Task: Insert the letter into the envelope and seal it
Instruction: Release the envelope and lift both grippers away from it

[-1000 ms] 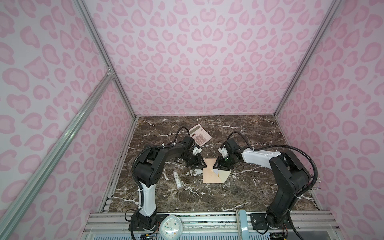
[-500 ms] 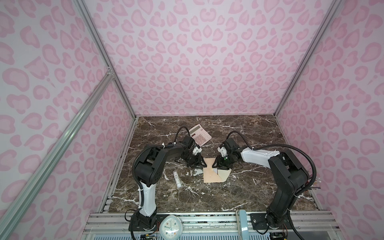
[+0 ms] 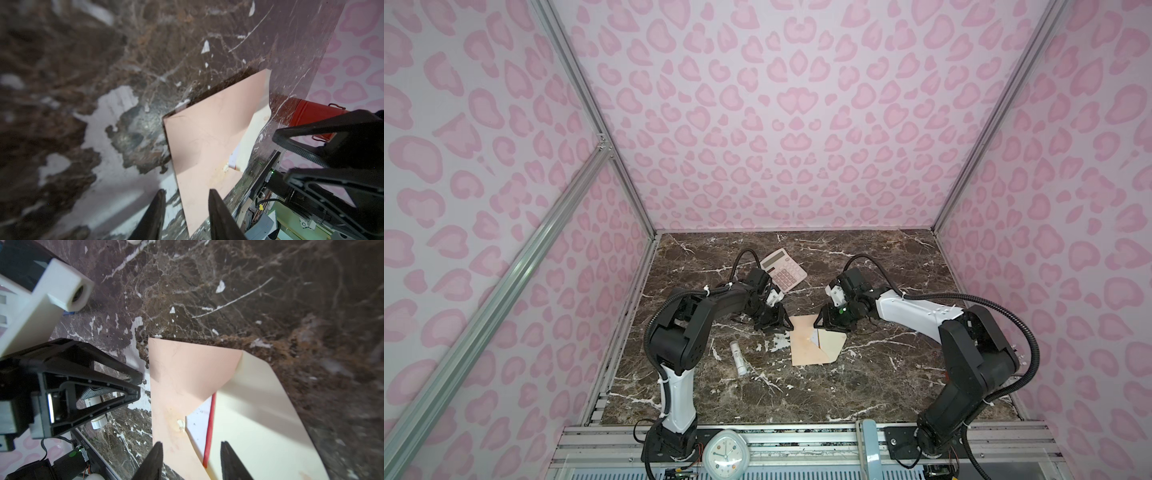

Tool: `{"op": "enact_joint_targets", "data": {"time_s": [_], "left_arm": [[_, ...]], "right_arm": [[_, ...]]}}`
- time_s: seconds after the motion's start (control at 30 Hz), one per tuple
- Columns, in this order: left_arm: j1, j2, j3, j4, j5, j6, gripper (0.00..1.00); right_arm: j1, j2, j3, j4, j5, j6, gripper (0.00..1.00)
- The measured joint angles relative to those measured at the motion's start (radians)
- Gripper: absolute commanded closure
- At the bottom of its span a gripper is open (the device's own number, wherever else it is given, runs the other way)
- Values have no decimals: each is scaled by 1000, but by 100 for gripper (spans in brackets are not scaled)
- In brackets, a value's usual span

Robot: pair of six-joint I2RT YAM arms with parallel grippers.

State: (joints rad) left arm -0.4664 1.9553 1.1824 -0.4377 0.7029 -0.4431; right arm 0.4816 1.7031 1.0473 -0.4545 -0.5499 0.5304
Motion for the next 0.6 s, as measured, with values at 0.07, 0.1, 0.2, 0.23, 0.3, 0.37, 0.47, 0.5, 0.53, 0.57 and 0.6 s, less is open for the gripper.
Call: {"op": "enact_joint_targets", "data": {"time_s": [0.07,0.1,0.2,0.23,0.3,0.37,0.47,0.5,0.53,0.57,0.6], "left_arm": [[0,-10,4,-8,-5,2,62],[0,-14,5,-11,-6,3,62],[1,-30,10,-20,-9,8,63],[1,-36,11,-22,-9,10,63],[2,-47,11,-30,-12,14,62],[2,-60,11,-38,-14,18,62],[2,-81,11,-39,-18,19,62],[2,-89,13,-40,-21,21,62],[2,-97,14,-42,-23,21,63],[3,-105,18,-46,-23,21,62],[3,-112,21,-50,-26,21,62]], "right_arm": [[-11,-15,0,-13,2,-5,52],[-16,-21,0,-16,2,-10,52],[-40,-43,0,-25,7,-18,52],[-49,-51,0,-28,7,-18,52],[-66,-68,-6,-31,10,-18,52],[-85,-89,-19,-30,14,-18,52],[-111,-127,-47,-14,22,-16,52],[-120,-139,-56,-6,23,-13,52],[-128,-152,-65,1,27,-6,52],[-134,-165,-73,9,30,2,52],[-141,-175,-80,16,31,2,52]]}}
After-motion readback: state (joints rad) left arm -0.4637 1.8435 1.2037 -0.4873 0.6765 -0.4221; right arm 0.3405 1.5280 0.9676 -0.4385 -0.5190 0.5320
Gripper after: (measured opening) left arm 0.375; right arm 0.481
